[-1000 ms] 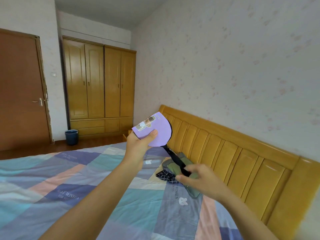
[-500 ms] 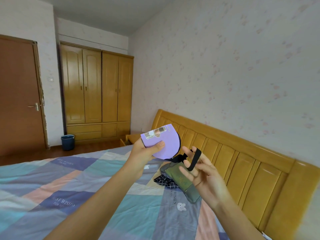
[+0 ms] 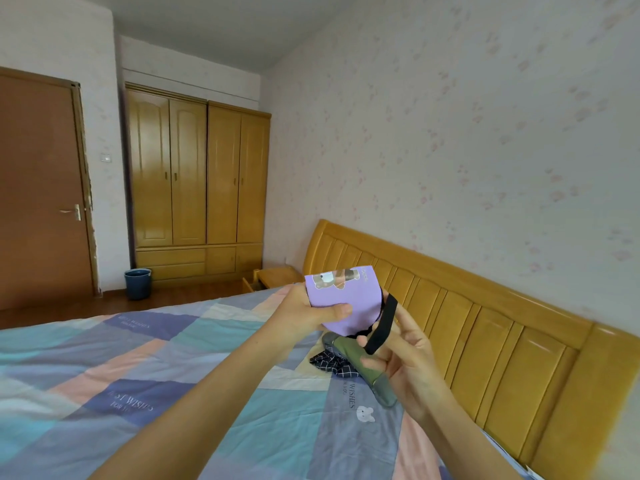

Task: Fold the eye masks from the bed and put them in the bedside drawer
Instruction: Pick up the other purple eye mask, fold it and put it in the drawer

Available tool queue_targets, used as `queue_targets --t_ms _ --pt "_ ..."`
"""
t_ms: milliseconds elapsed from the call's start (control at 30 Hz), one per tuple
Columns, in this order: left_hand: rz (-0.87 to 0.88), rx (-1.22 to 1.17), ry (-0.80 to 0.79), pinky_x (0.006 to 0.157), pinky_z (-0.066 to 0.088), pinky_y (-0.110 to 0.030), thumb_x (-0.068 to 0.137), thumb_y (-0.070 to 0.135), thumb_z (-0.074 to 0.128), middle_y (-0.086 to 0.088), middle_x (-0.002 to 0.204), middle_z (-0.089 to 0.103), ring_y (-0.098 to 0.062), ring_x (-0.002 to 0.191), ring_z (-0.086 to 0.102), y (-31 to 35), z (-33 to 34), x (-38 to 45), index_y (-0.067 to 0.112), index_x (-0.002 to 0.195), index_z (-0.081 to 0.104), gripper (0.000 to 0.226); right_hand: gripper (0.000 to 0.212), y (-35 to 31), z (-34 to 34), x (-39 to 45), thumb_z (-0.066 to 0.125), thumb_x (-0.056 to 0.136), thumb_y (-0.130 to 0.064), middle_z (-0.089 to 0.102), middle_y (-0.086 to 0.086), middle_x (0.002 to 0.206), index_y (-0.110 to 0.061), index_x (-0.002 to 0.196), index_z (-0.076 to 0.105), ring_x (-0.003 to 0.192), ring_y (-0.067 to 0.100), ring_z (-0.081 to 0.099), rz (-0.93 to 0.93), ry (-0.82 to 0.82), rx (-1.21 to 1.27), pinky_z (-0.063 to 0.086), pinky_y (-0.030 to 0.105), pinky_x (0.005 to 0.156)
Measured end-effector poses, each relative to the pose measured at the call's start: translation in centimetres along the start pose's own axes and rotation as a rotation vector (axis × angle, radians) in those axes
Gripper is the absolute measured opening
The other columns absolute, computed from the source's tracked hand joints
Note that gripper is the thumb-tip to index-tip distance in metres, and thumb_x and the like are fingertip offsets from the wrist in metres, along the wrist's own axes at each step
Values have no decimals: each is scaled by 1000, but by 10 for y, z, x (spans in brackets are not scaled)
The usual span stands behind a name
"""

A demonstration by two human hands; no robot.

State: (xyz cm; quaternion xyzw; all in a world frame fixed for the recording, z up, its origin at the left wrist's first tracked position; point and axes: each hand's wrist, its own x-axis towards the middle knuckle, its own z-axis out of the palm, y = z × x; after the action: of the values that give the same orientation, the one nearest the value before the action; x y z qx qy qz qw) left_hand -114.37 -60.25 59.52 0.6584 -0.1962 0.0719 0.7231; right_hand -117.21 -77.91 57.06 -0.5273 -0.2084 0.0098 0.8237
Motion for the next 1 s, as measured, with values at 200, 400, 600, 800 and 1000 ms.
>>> queue_targets --t_ms 200,400,600,800,1000 --pt "3 174 -193 71 51 -20 70 -1 77 9 87 71 -5 83 63 3 -12 -3 26 93 70 36 45 -7 1 -1 66 81 3 74 5 80 -31 110 69 61 28 70 -81 -47 -276 46 22 36" --pt "-14 458 -305 87 51 -43 67 15 80 -8 98 71 -22 93 66 5 -11 -4 17 97 69 33 48 -15 4 3 66 68 -4 70 6 68 -21 113 66 48 17 63 -105 -101 -437 40 20 35" --pt "21 526 -290 64 48 -28 68 10 79 11 65 60 -6 65 56 10 -3 -4 22 69 61 21 44 -13 6 13 72 58 -9 59 11 61 -8 97 51 43 24 52 -9 -114 -442 39 27 43" --pt "89 371 -228 67 44 -14 82 6 69 16 77 63 1 74 58 18 5 -8 19 86 63 14 32 -14 7 17 72 56 -13 58 9 73 -9 88 65 56 13 50 138 -145 -432 35 20 45" --pt "16 48 -159 72 53 -23 90 2 57 -5 101 70 -12 90 67 18 11 -3 4 117 61 27 15 -1 10 15 76 65 -23 56 -1 68 -19 77 67 61 11 52 237 -181 -334 42 24 55"
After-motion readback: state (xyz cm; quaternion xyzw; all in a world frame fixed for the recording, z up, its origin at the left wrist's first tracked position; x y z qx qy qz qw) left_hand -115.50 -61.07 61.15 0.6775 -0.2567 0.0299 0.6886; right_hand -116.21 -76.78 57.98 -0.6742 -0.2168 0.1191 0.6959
